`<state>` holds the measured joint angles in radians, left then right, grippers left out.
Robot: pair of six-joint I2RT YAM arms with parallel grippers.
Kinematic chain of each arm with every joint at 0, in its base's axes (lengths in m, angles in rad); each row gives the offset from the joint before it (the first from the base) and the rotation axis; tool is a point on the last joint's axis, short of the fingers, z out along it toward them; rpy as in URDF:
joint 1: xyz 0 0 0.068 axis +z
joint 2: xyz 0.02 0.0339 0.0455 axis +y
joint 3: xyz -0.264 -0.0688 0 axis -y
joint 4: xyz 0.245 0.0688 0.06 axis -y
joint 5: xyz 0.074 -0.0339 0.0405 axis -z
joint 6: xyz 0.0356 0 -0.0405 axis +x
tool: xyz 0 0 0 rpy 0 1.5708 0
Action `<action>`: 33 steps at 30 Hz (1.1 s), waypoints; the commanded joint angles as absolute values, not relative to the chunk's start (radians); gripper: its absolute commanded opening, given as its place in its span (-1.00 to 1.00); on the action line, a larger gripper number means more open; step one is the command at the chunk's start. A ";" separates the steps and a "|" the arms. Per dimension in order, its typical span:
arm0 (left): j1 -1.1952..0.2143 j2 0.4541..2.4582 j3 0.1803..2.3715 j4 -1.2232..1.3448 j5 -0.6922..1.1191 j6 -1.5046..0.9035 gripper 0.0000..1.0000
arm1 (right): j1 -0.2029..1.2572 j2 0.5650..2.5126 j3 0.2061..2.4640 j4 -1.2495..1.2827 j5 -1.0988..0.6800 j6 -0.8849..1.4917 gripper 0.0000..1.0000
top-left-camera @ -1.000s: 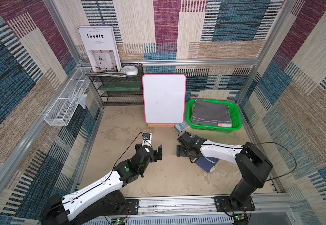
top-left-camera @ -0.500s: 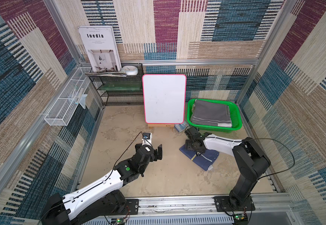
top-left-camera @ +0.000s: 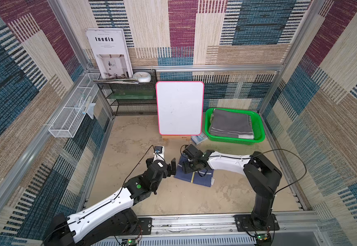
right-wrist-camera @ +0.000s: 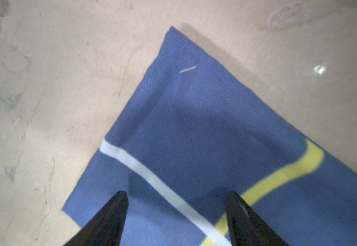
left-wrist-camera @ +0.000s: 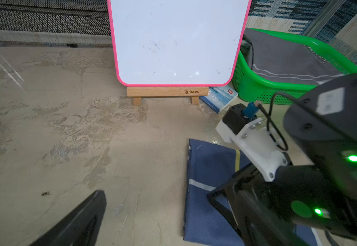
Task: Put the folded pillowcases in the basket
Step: Move the pillowcase to the center of the board, then pick up the pillowcase from the center of the board.
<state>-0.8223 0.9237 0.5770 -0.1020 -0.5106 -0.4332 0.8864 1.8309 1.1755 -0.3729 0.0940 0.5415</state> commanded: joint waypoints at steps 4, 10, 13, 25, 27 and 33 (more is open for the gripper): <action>-0.820 0.976 0.603 -0.084 -0.517 -0.425 0.99 | 0.883 1.697 1.122 -0.496 0.332 0.541 0.57; -0.795 1.222 0.768 -0.183 -0.412 -0.397 0.98 | 0.855 1.551 1.002 -0.500 0.424 0.644 0.57; -0.747 1.362 0.880 -0.271 -0.283 -0.359 0.94 | 0.833 1.472 0.926 -0.459 0.409 0.689 0.57; -0.634 1.607 0.964 -0.373 0.025 -0.441 0.64 | 0.726 1.358 0.696 -0.280 0.148 0.760 0.53; -0.632 1.643 0.974 -0.379 0.049 -0.449 0.62 | 0.715 1.377 0.682 -0.279 0.147 0.765 0.50; -0.632 1.718 1.005 -0.373 0.055 -0.459 0.42 | 0.709 1.412 0.665 -0.229 0.105 0.755 0.30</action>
